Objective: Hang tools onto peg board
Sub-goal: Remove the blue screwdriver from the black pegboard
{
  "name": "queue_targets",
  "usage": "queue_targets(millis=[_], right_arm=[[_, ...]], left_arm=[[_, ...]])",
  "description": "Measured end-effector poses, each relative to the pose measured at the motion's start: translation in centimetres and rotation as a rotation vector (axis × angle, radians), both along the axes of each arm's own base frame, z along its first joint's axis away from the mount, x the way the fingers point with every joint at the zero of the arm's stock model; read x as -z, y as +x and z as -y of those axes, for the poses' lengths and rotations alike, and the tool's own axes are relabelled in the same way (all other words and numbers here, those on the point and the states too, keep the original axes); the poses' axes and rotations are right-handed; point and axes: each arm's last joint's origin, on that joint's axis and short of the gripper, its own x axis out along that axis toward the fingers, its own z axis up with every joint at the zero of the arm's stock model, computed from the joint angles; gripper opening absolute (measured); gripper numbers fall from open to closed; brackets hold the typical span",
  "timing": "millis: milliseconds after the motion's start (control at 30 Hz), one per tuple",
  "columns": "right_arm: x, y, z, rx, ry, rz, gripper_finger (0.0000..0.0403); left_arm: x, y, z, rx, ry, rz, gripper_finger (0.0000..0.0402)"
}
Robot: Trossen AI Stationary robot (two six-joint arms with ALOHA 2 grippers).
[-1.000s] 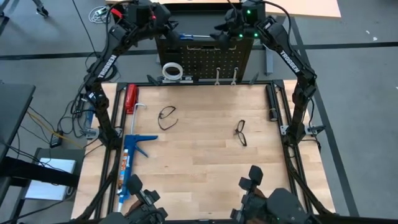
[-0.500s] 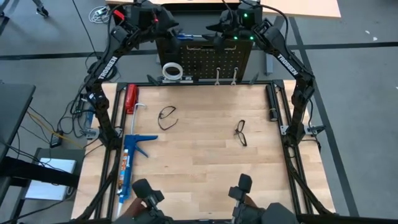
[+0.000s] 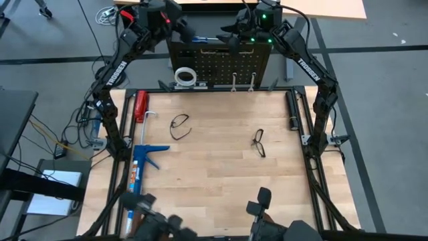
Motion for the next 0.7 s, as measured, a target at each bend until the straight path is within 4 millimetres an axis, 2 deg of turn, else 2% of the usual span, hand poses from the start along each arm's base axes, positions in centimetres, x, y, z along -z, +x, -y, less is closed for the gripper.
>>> queue_targets(millis=[67, 133, 233, 433, 567, 700], right_arm=[[0.0, 0.1, -0.2, -0.004, -0.002, 0.001, 0.0228], [-0.1, 0.3, -0.4, -0.011, -0.006, 0.004, 0.0228], [-0.1, 0.4, -0.6, -0.018, -0.007, 0.005, 0.0228], [-0.1, 0.7, -1.0, -0.034, -0.012, 0.003, 0.0228], [-0.4, 0.5, -1.3, -0.031, -0.034, -0.003, 0.0228], [-3.0, -1.4, -2.0, 0.05, -0.13, 0.04, 0.0228]], left_arm=[[-0.3, -0.2, -0.1, -0.117, -0.005, 0.089, 0.0191], [-0.4, -0.4, -0.3, -0.211, 0.028, 0.072, 0.0181], [-0.7, -0.6, -0.6, -0.311, 0.113, -0.038, 0.0164], [-0.4, -0.2, -1.7, -0.515, 0.229, -0.365, 0.0139], [0.1, 0.2, -2.2, -0.52, 0.242, -0.53, 0.0135], [1.5, 1.5, -2.9, -0.51, 0.229, -0.624, 0.0134]])
